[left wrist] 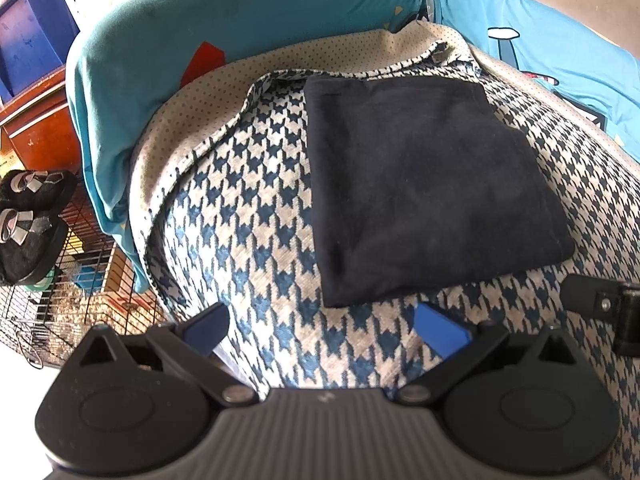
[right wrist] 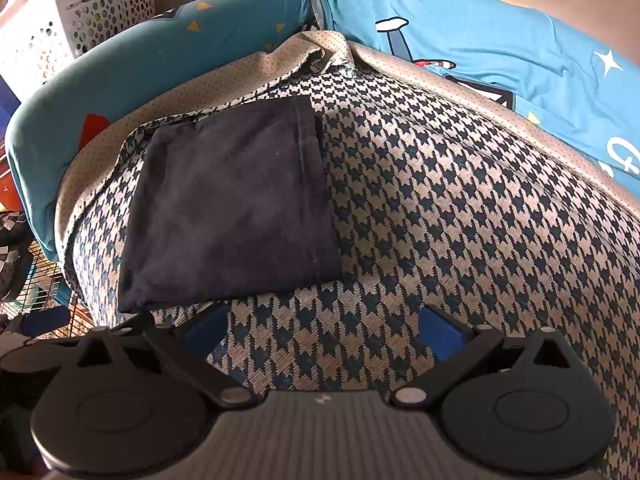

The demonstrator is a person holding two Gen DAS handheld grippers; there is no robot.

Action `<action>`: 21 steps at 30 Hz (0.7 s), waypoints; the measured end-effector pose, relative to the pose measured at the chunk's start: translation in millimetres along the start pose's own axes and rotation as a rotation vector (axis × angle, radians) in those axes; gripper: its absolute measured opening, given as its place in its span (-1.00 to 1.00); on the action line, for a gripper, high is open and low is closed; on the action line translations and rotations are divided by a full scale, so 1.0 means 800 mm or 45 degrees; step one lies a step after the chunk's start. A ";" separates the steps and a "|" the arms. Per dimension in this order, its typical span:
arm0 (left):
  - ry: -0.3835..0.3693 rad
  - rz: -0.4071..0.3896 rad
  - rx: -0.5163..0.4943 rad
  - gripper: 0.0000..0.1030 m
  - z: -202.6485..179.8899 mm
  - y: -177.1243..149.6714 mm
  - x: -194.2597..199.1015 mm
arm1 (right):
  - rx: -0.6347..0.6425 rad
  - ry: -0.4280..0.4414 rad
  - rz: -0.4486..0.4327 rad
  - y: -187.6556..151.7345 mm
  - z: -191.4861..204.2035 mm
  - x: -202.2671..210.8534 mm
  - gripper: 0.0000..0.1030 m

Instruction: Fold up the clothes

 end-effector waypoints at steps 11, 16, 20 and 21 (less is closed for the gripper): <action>-0.011 0.075 0.038 1.00 0.003 -0.009 -0.013 | -0.008 -0.001 0.003 0.000 -0.001 0.000 0.99; -0.038 0.100 0.068 1.00 0.004 -0.011 -0.017 | -0.017 -0.001 0.005 0.000 -0.002 -0.001 0.99; -0.045 0.091 0.073 1.00 0.004 -0.010 -0.016 | -0.020 -0.002 0.006 0.000 -0.002 -0.002 0.99; -0.043 0.085 0.071 1.00 0.004 -0.009 -0.015 | -0.019 -0.001 0.006 0.000 -0.002 -0.002 0.99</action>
Point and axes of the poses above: each gripper's, at about its wrist camera, not at the fingertips, and x roughly against the way its jaws point, z to its left, y to its top, the point moved 8 cm from there along -x, roughly the way its jaws point, and after that the axes turned 2 degrees about -y, right-handed, at the moved point
